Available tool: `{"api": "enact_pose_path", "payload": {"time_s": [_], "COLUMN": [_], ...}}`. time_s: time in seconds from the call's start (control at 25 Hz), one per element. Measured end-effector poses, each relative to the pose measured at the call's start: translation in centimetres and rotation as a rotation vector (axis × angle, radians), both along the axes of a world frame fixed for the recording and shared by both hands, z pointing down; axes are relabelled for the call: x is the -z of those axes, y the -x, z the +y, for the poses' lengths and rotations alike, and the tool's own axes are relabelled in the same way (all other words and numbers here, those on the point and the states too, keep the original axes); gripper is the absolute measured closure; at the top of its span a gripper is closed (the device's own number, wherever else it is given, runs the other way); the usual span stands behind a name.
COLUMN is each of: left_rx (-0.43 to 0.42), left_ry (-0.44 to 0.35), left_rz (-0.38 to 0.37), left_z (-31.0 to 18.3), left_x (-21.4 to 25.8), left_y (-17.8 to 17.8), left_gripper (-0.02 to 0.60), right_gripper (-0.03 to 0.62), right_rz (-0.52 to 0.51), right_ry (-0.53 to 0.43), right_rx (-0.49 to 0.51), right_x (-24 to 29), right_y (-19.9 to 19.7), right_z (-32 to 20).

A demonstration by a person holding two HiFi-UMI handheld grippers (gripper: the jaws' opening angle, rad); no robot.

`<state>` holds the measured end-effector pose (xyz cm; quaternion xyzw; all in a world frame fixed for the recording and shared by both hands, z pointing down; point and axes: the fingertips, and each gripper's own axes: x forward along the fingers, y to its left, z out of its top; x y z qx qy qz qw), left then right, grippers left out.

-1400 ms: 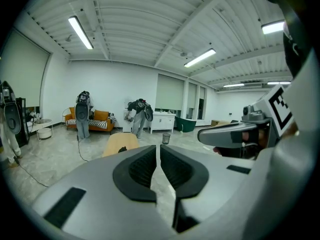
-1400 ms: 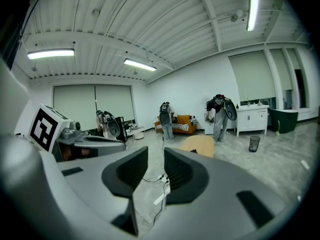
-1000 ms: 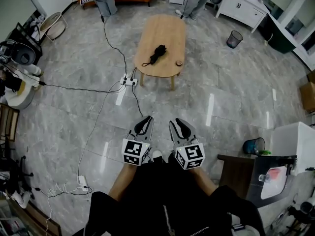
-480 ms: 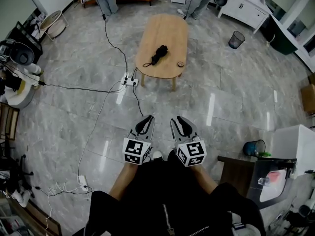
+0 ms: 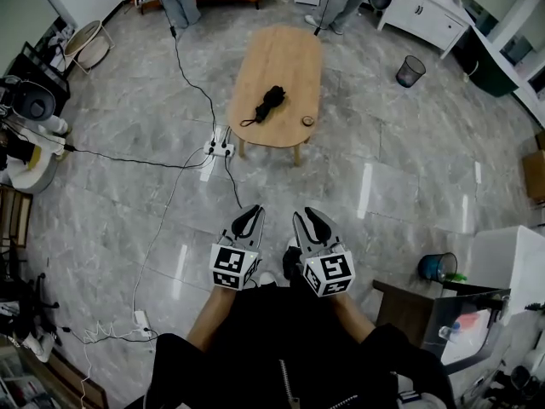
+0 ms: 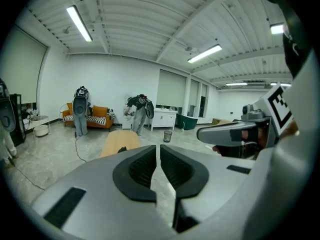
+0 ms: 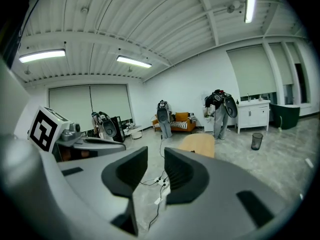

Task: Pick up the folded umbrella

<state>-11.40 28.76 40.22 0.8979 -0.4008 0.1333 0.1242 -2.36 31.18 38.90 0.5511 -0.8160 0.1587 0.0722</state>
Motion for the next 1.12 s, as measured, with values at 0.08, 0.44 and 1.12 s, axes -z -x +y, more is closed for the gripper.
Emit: {"api": "enact_pose_path", "payload": {"time_s": [0.08, 0.44, 1.12], "left_rx": [0.012, 0.076, 0.137], "left_ry": [-0.007, -0.014, -0.012], "left_rz": [-0.002, -0.024, -0.037], "left_z": [-1.4, -6.3, -10.6], "left_x": [0.6, 1.5, 1.6], "left_y": [-1.1, -2.1, -5.5], "left_gripper": [0.563, 0.563, 0.563], "right_gripper": [0.499, 0.499, 0.48], "right_rz": [0.003, -0.012, -0.015], "right_ry": [-0.007, -0.038, -0.035], "right_rx": [0.026, 0.096, 0.105], "right_x": [0.5, 2.1, 1.3], "right_y": [-0.8, -1.9, -6.8], "right_z": [-1.8, -7.6, -11.6]}}
